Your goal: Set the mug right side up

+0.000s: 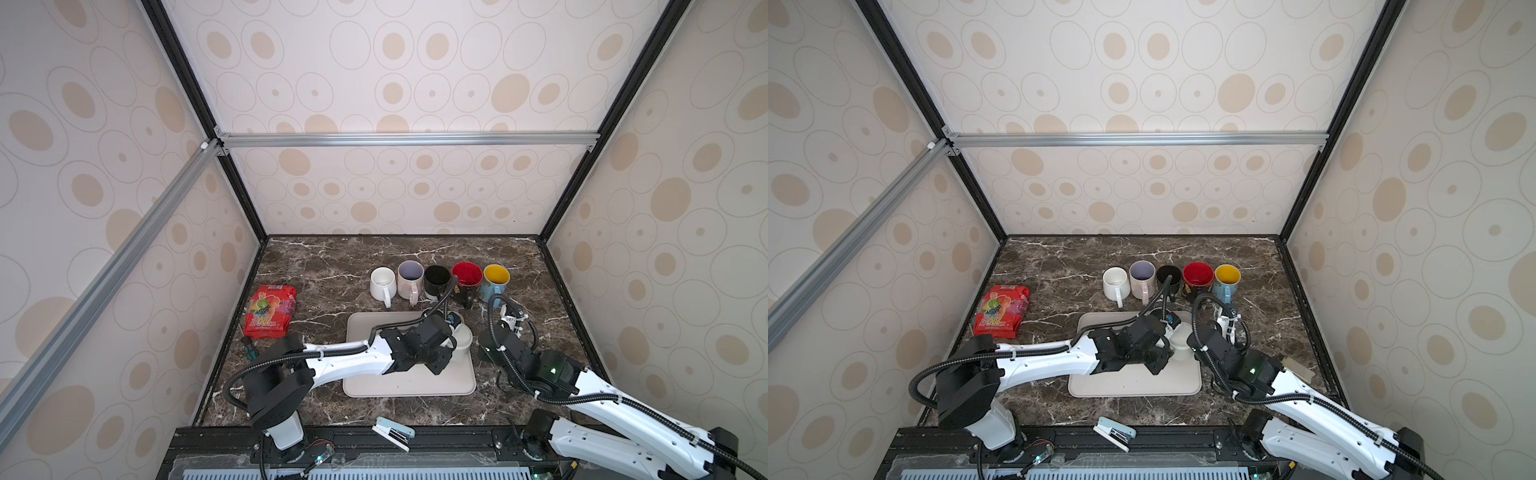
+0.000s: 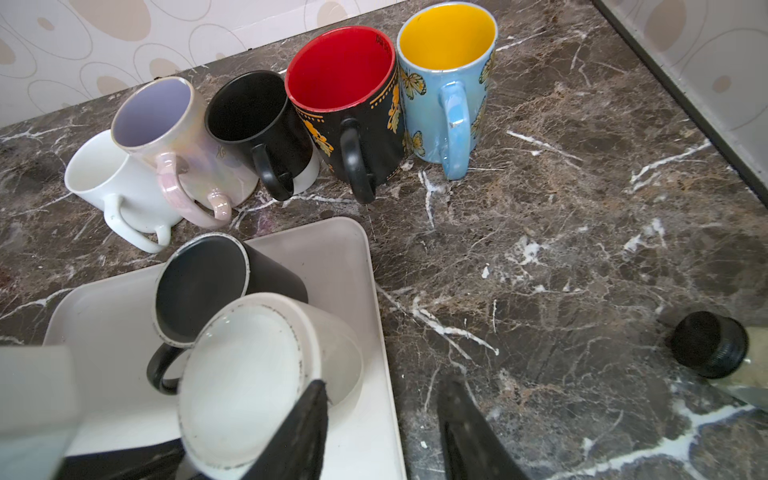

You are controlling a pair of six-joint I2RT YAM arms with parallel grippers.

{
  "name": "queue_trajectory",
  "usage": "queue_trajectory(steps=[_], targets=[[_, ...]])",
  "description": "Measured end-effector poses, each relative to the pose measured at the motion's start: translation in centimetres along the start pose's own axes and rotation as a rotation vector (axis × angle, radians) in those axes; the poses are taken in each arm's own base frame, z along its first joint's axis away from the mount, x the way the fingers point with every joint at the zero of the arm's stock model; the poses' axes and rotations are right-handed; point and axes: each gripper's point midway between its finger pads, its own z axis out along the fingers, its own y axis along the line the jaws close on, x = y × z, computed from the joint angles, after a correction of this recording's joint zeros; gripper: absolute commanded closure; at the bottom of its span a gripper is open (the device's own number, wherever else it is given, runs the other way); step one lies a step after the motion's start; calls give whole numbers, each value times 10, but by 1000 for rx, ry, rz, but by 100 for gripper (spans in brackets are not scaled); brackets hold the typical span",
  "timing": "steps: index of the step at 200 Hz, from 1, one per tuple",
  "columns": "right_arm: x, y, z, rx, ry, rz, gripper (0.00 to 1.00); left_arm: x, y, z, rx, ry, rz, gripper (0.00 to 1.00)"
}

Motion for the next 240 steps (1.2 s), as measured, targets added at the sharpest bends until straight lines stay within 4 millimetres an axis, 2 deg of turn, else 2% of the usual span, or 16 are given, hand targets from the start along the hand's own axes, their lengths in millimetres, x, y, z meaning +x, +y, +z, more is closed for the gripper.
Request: queue_trajectory(steps=[30,69,89,102,130,156,191,240], targets=[[-7,-7,-9,-11,-30,21,54,-19,-3,-29,13,-64,-3,100],[-8,-9,-16,-84,-64,48,55,-58,-5,-85,71,-246,-60,100],[-2,-6,-15,-143,-71,60,56,-75,1,-113,124,-356,-128,100],[0,0,-15,-190,-71,70,56,-84,11,-131,160,-440,-189,100],[1,26,-18,-323,-57,84,57,-89,39,-157,252,-601,-347,100],[-5,63,-29,-498,-40,102,57,-93,57,-170,350,-712,-490,100],[-10,110,-48,-725,-5,109,57,-101,55,-190,535,-814,-609,100],[-29,150,-88,-998,-27,127,52,-118,46,-220,788,-919,-682,100]])
